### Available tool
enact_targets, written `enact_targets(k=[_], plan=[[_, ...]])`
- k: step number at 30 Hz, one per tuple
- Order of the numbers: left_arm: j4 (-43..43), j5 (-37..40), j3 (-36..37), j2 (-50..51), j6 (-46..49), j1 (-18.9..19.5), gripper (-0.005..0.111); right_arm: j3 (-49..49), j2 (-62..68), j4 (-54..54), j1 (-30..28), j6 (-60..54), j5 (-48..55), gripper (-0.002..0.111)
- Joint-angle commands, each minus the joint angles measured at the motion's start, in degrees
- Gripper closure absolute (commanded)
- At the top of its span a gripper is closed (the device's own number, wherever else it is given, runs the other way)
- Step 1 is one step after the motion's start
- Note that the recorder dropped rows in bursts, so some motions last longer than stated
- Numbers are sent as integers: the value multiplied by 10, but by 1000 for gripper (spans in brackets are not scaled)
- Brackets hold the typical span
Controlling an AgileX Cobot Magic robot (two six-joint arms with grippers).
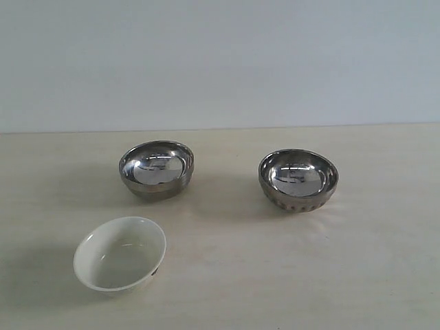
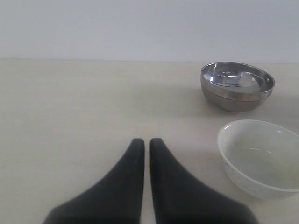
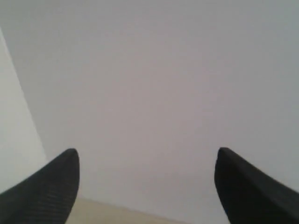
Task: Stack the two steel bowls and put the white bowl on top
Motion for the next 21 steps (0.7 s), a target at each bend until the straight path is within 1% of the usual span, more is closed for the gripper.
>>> enact_targets(k=[1,3,6,10,13,15,17,19,21], plan=[[0,-4,2,-2,-3,-3,103,-69,141,-83,30,83,-77,33],[0,-4,2,-2,-3,-3,103,-95,193,-93,65,78,-41,33],[0,-4,2,-2,-3,-3,103,-134,273,-111,128,51,41,33],[0,-4,2,-2,-3,-3,103,-196,367,-114,214,2,165,33],[0,-4,2,-2,-3,-3,103,-254,432,-114,264,-13,255,33],[0,-4,2,-2,-3,-3,103,-290,476,-114,282,-11,301,33],[0,-4,2,-2,-3,-3,103,-315,513,-113,288,3,300,33],[0,-4,2,-2,-3,-3,103,-353,570,-106,292,67,282,33],[0,-4,2,-2,-3,-3,103,-379,613,-100,292,114,291,34]])
